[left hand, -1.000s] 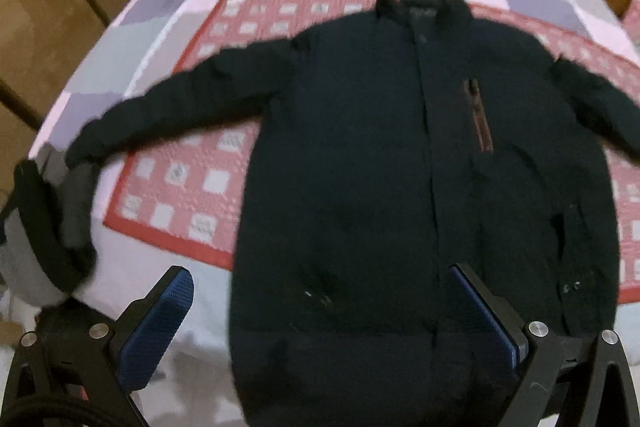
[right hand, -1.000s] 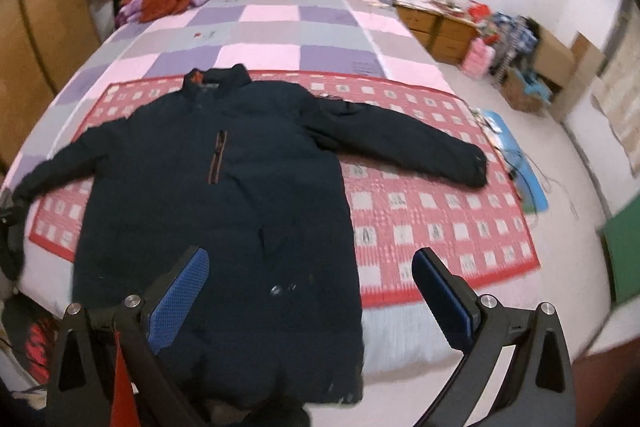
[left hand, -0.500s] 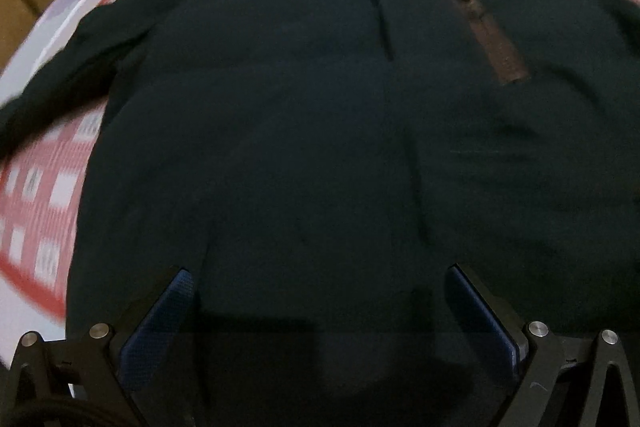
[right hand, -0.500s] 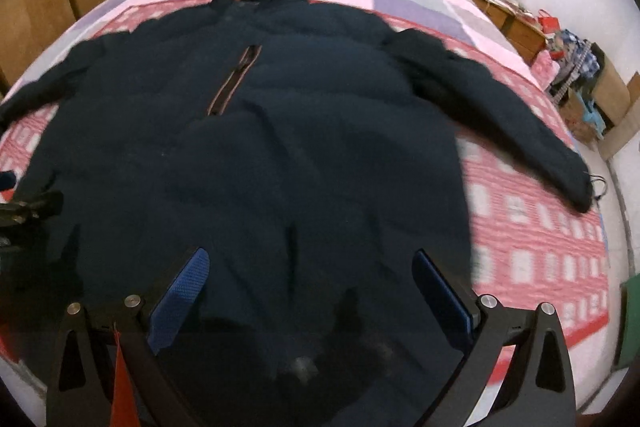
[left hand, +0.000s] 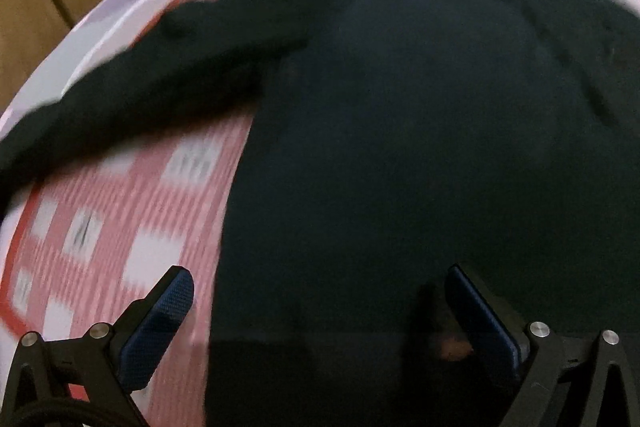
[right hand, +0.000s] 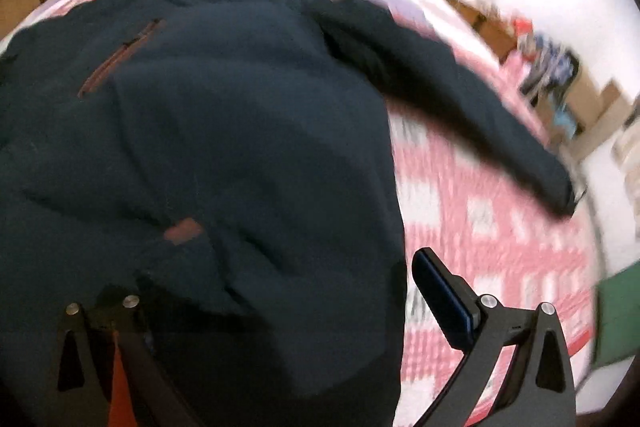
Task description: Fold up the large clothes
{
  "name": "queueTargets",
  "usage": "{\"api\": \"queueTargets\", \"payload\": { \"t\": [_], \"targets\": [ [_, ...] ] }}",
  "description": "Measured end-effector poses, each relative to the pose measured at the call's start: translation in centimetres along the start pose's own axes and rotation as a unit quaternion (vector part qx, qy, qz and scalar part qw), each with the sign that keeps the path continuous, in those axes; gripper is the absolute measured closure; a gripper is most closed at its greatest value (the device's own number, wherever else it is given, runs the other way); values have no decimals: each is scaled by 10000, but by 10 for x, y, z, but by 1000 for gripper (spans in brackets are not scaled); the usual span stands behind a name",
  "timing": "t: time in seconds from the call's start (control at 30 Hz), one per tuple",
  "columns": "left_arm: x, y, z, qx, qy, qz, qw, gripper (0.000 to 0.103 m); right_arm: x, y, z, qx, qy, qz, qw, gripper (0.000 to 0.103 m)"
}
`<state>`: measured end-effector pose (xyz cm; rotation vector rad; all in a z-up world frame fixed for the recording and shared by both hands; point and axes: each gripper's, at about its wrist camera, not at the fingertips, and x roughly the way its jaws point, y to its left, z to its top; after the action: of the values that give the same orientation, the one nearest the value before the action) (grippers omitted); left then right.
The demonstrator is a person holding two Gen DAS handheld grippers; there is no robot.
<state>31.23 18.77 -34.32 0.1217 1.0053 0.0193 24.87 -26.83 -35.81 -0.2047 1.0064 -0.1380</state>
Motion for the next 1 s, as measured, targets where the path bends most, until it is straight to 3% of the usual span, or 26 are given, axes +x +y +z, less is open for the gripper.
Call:
{"api": "queueTargets", "payload": {
  "t": [0.07,0.13,0.2,0.27,0.33,0.4,0.5,0.6,0.63,0.7,0.83,0.9,1.0],
  "targets": [
    [9,-19,28,159,-199,-133,9996,0,-12,21,28,-103,-553,229,9982,0],
    [33,-39,53,324,-174,-170,9992,0,-2,43,56,-259,-756,353,9962,0],
    [59,-45,65,441,-103,-14,9990,0,22,59,83,-275,-685,638,9952,0],
    [86,-40,76,418,44,147,9990,0,58,65,101,-510,-453,652,9955,0],
    [94,-24,82,229,56,-13,9997,0,79,47,106,-671,-416,625,9949,0],
    [91,-16,81,359,-25,36,9993,0,85,10,114,-244,-365,207,9988,0],
    [81,-11,63,527,-78,291,9982,0,82,-80,95,734,7,-752,9945,0],
    [62,-3,47,201,-15,345,9992,0,64,-143,61,1445,403,-1300,9801,1],
    [53,-6,39,162,-41,312,9994,0,53,-150,52,1515,366,-1286,9794,2],
    [34,-19,21,171,-22,121,9998,0,28,-141,37,1363,144,-1149,9839,2],
    [-6,-56,-38,640,225,-107,9976,0,-22,-53,-4,448,-51,-218,9987,2],
    [-24,-58,-71,700,381,-41,9968,0,-40,-14,-48,135,206,146,9996,2],
    [-50,-38,-117,566,681,248,9958,0,-64,1,-117,82,556,110,9984,2]
  ]
}}
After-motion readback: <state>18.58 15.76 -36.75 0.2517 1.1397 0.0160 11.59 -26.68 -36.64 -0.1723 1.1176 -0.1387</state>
